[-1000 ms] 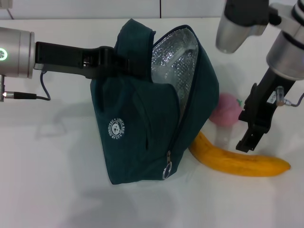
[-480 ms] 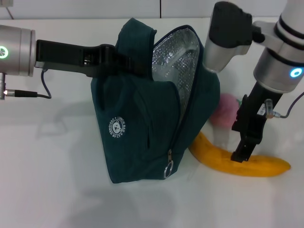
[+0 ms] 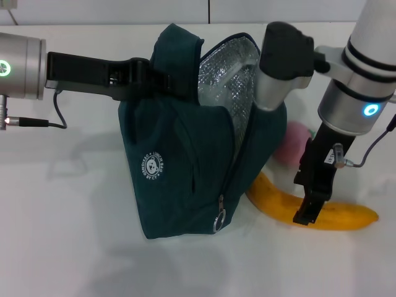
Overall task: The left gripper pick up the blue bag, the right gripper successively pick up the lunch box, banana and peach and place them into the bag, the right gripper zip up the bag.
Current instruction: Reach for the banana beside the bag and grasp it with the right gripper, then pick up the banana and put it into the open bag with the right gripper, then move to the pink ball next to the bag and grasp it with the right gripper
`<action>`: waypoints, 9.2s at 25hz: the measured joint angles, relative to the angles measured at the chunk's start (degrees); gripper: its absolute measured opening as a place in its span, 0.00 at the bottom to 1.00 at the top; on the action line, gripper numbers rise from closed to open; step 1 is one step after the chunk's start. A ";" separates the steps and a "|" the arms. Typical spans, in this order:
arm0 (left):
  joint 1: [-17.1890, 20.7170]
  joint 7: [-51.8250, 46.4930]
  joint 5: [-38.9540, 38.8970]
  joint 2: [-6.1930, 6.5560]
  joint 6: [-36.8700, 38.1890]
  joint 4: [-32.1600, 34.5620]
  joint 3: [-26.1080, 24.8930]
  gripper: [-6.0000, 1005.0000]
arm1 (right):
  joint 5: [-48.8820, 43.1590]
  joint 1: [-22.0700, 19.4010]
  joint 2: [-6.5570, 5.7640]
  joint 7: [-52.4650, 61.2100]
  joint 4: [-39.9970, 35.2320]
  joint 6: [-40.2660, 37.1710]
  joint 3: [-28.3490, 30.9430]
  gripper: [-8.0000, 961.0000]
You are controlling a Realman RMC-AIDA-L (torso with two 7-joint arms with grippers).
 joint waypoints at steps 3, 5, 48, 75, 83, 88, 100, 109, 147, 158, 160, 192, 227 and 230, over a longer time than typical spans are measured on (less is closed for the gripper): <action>0.00 0.09 0.00 0.00 0.00 -0.04 0.00 0.04 | 0.47 0.00 0.00 0.04 0.39 0.78 -1.84 0.77; 0.00 0.16 0.00 0.00 0.00 -0.08 0.00 0.04 | 0.97 0.03 0.00 0.05 0.67 1.22 -2.81 0.76; 0.44 1.02 0.06 -0.38 0.00 -0.45 0.00 0.04 | 4.04 0.50 0.00 0.99 4.03 6.58 -11.24 0.67; 0.89 1.16 -0.01 0.00 0.07 -0.70 -0.03 0.04 | 2.67 1.35 -0.48 2.95 1.97 -0.51 -8.15 0.43; 0.97 1.44 -0.09 0.07 0.01 -0.70 -0.23 0.04 | -6.43 -3.09 -0.93 2.64 -5.56 -9.73 5.92 0.43; 0.87 1.46 -0.17 0.23 0.08 -0.70 -0.79 0.04 | -8.47 -5.00 -2.80 2.39 -8.91 -11.89 14.49 0.43; 1.61 1.98 -1.47 0.26 0.35 -0.54 -0.77 0.04 | -4.21 -8.57 -5.20 0.45 -16.76 -10.77 35.69 0.43; 2.13 3.09 -1.71 0.01 0.97 -0.63 -0.79 0.04 | 16.15 -15.11 -3.61 -5.80 -22.12 -1.89 37.70 0.44; 2.14 3.22 -1.74 -0.70 0.79 -0.78 -0.79 0.04 | 61.01 -18.09 -0.02 -46.74 17.60 13.11 20.91 0.46; 2.63 3.22 -1.74 -0.31 0.69 -0.78 -0.79 0.04 | 62.43 -20.98 -0.62 -46.72 15.64 11.99 21.56 0.47; 2.76 3.22 -1.74 -0.22 0.67 -0.79 -0.80 0.04 | 62.46 -22.07 -0.67 -46.68 14.66 11.41 21.56 0.47; 3.51 3.40 -1.69 -0.18 0.70 -0.78 -2.24 0.04 | 63.20 -25.45 -0.78 -48.97 14.33 9.78 25.33 0.75; 3.07 3.40 -1.75 -0.39 0.61 -0.78 -2.28 0.04 | 19.64 -24.46 -1.80 -36.90 8.21 23.84 31.33 0.88; 3.07 3.40 -1.75 -0.45 0.61 -0.79 -2.28 0.04 | 17.42 -23.92 -0.98 -36.92 8.57 24.77 31.07 0.88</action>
